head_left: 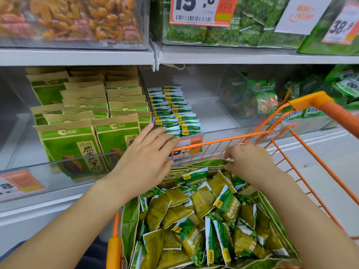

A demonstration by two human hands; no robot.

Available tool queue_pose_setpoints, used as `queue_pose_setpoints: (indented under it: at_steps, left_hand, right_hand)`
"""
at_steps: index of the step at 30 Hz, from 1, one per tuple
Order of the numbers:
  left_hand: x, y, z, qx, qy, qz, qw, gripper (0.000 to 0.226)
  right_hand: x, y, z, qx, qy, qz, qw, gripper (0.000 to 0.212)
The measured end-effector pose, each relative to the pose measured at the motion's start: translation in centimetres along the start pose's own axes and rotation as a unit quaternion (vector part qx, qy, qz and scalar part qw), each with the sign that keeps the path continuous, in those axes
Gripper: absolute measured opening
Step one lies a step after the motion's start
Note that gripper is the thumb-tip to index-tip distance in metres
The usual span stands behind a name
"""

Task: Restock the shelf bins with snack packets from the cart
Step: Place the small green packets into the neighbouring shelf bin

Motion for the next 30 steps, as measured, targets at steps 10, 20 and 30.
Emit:
queue_pose_setpoints:
  at_steps: [10,20,30]
  left_hand:
    - [1.1,0.0,-1.1,0.046,0.056,0.02,0.997,0.038]
    - [1.2,0.1,-0.6,0.049,0.067,0.036,0.996,0.031]
    - [1.1,0.2,-0.9,0.069,0.094,0.039,0.992,0.034]
  right_hand:
    - [-1.1,-0.4,1.5,-0.023,-0.132,-0.045,0.99,0.016]
    - [-4.3,-0.4,4.4,-0.03,-0.148,-0.03,0.988,0.043]
    - [-5.9,0.3,2.2,0.106,-0.187,-0.103,0.971,0.02]
Point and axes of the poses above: each hand's wrist, its own y-axis away from the middle knuckle, its own z-axis out of the palm, x = y × z, the point moved 8 cm from there along -y, towards the middle knuckle, and after that the axes turned 5 degrees about x, right-handed, at the moved point
